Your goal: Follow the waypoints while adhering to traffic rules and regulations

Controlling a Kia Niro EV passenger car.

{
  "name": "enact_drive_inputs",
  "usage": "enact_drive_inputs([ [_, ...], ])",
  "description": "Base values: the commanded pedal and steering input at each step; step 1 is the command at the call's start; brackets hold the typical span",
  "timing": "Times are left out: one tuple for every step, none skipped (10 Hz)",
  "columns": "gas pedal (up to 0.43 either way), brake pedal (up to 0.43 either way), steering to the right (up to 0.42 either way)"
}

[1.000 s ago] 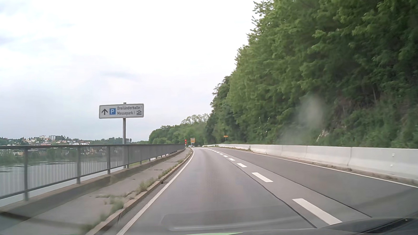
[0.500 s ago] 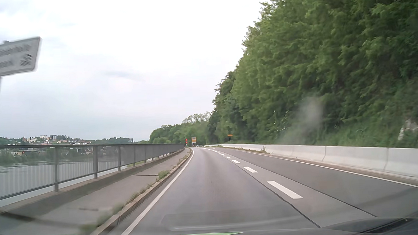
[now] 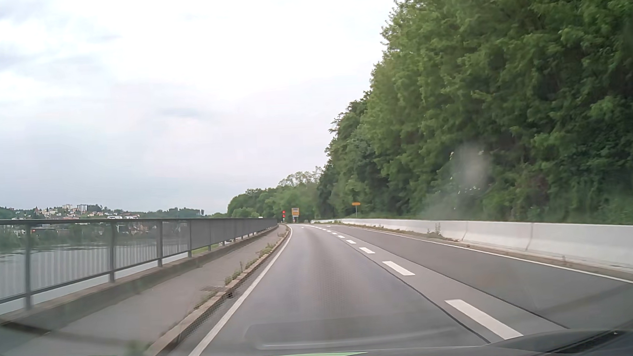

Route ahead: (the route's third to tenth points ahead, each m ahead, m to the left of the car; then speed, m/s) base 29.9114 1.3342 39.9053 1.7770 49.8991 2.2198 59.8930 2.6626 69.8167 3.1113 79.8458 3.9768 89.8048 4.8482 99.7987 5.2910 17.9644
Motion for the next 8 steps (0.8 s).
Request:
enact_drive_inputs([
  [0.0,0.0,-0.003],
  [0.0,0.0,-0.003],
  [0.0,0.0,-0.003],
  [0.0,0.0,-0.003],
  [0.0,0.0,-0.004],
  [0.0,0.0,-0.004],
  [0.0,0.0,-0.005],
  [0.0,0.0,-0.006],
])
